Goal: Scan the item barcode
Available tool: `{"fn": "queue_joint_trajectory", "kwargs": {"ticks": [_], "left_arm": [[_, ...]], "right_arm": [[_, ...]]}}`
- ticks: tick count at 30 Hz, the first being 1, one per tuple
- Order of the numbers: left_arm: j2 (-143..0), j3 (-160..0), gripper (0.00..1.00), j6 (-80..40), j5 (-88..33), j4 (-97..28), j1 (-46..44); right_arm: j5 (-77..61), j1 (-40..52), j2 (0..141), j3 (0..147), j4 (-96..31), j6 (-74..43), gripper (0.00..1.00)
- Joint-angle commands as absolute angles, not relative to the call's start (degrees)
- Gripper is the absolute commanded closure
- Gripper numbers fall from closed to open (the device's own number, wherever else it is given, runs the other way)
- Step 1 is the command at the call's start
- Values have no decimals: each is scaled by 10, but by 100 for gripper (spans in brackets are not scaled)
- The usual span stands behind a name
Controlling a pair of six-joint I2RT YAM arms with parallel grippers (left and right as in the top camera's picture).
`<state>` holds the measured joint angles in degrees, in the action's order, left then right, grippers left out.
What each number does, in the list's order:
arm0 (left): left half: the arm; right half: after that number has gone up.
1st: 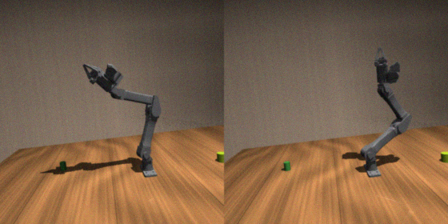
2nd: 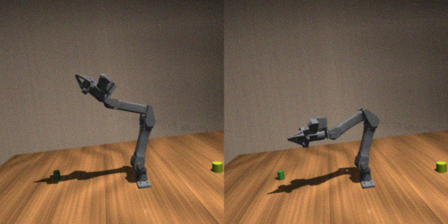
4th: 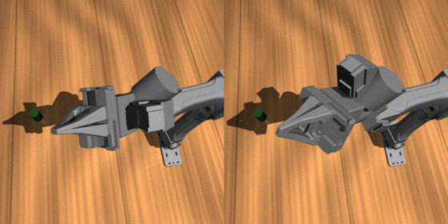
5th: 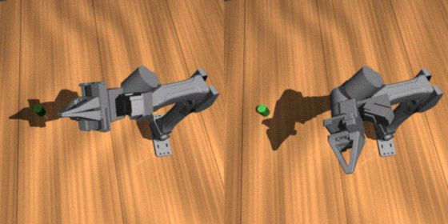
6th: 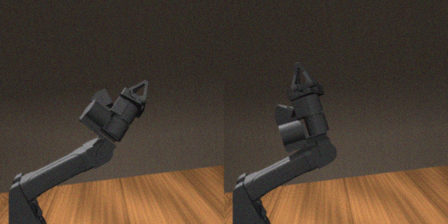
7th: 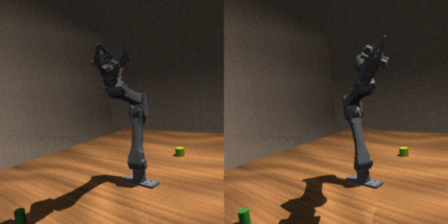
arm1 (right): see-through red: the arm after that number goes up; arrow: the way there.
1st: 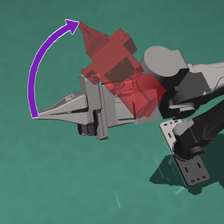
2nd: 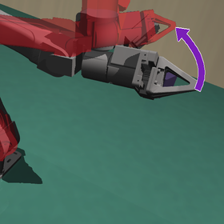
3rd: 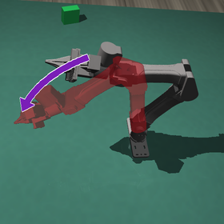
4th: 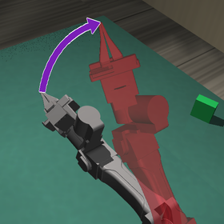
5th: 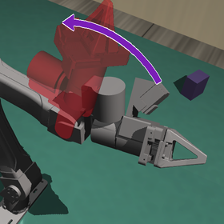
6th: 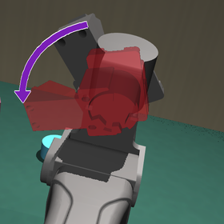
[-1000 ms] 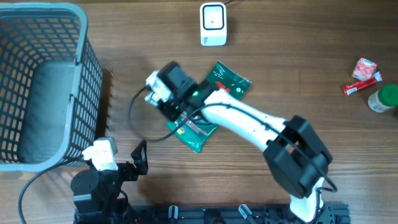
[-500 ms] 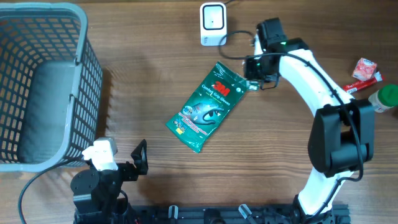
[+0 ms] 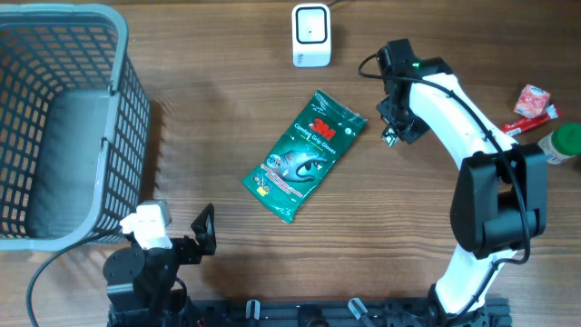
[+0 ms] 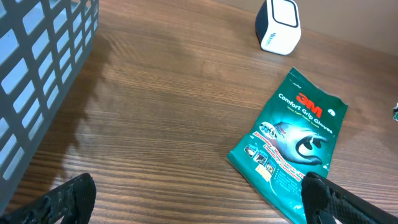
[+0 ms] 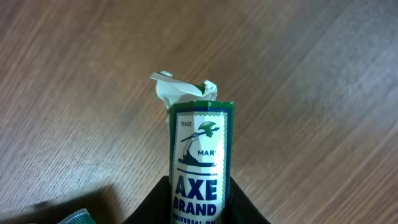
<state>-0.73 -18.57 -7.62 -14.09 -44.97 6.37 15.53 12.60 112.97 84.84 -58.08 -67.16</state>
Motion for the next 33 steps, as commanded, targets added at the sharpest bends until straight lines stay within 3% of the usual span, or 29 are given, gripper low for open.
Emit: {"fn": "queue_joint_trajectory", "kwargs": {"ticks": [1,8,12,15,17,18,19,21,24,25,26,27,28,29,30,31,33], "left_arm": [[-3,-183,0,-77,-148,-447,62],[-3,-183,0,-77,-148,-447,62],[-3,-183,0,-77,-148,-447,62],[-3,-183,0,-77,-148,-447,62],[-3,-183,0,-77,-148,-447,62],[-3,-183,0,-77,-148,-447,62],[-3,-183,0,-77,-148,-447,62],[-3,-183,0,-77,-148,-447,62],[-3,-183,0,-77,-148,-447,62],[-3,-183,0,-77,-148,-447,62],[-3,-183,0,-77,-148,-447,62],[-3,-183,0,-77,-148,-447,62],[-3,-183,0,-77,-148,-447,62],[-3,-183,0,-77,-148,-447,62],[-3,-183,0,-77,-148,-447,62],[-3,-183,0,-77,-148,-447,62],[-3,-183,0,-77,-148,-447,62]], "right_arm": [[168,144,1142,846,-587,-794,77],[111,187,1150,846,-562,-937,70],[22,191,1150,846,-528,-940,61],[6,188,1149,859,-504,-743,52],[0,172,1137,877,-504,-562,30],[-27,150,1106,897,-512,-391,12],[-25,140,1087,904,-526,-328,4],[-24,121,1054,905,-553,-227,0],[-26,103,1050,896,-617,-285,4],[-32,102,1051,881,-618,-339,35],[-51,103,1053,870,-611,-371,37],[-87,103,1054,867,-606,-380,12],[-102,103,1054,867,-603,-371,1],[-83,103,1054,867,-590,-376,13],[-46,103,1059,866,-594,-450,15],[-41,103,1068,855,-596,-502,4],[-54,103,1087,834,-596,-535,5]]}}
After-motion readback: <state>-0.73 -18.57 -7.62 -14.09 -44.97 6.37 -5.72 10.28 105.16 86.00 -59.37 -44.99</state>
